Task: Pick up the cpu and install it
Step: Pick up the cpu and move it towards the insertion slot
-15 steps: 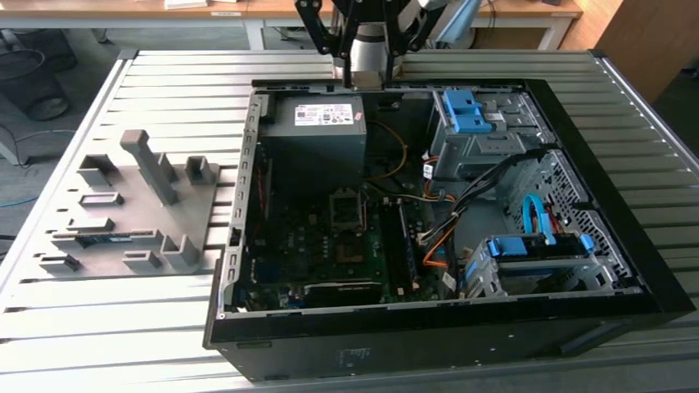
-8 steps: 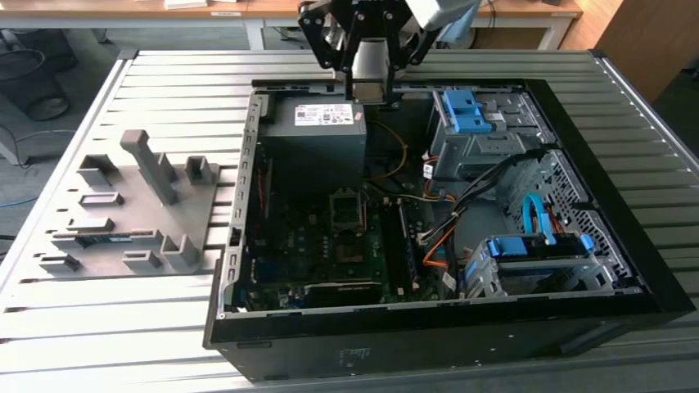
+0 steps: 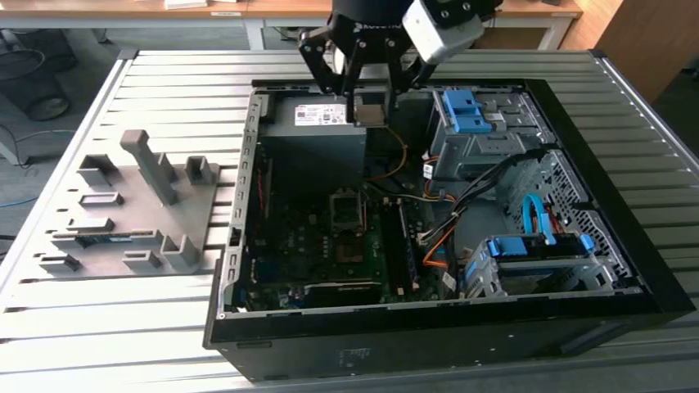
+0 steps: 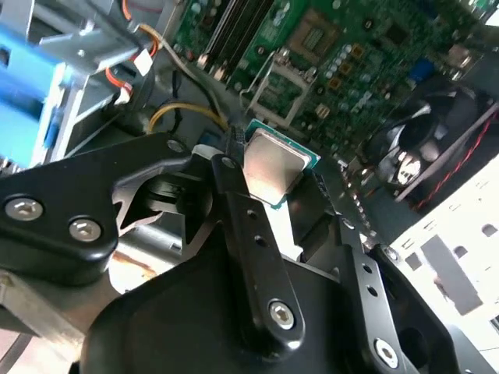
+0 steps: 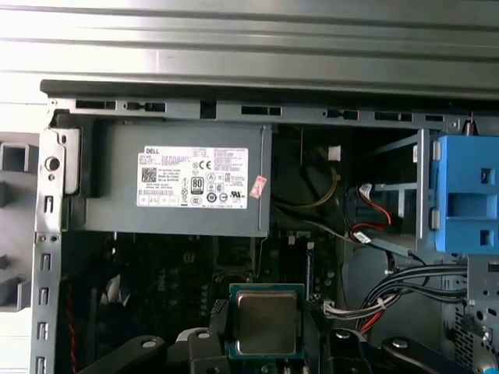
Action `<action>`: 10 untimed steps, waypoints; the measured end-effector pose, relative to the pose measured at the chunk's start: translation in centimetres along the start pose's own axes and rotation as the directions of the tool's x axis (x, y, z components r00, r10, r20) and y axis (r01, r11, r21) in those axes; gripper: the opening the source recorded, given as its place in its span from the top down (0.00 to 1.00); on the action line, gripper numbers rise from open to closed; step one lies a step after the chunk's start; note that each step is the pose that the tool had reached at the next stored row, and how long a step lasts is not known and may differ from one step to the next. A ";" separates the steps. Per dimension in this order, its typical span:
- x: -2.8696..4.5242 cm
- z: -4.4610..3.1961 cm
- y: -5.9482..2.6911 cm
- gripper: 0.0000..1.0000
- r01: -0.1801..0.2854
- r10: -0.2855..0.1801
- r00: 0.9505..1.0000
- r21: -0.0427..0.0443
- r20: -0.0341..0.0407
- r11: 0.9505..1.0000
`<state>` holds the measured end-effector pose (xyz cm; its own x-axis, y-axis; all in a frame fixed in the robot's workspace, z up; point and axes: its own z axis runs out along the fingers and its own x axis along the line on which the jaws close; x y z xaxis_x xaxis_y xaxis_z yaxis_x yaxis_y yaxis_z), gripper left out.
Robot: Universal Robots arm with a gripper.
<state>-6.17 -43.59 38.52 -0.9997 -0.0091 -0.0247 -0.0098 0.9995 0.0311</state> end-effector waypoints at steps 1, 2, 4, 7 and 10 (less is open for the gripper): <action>0.01 0.17 -0.34 0.53 0.000 0.000 1.000 0.000 0.000 1.000; 0.02 0.35 -0.67 0.53 0.000 0.000 1.000 0.000 0.000 1.000; 0.03 0.69 -1.16 0.53 0.000 0.000 1.000 0.000 0.000 1.000; 0.04 1.24 -1.67 0.53 0.000 0.000 1.000 0.000 0.000 1.000; 0.06 1.76 -2.02 0.53 0.000 0.000 1.000 0.000 0.000 1.000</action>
<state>-6.16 -45.56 36.70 -0.9996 -0.0091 -0.0249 -0.0099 0.9995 0.0313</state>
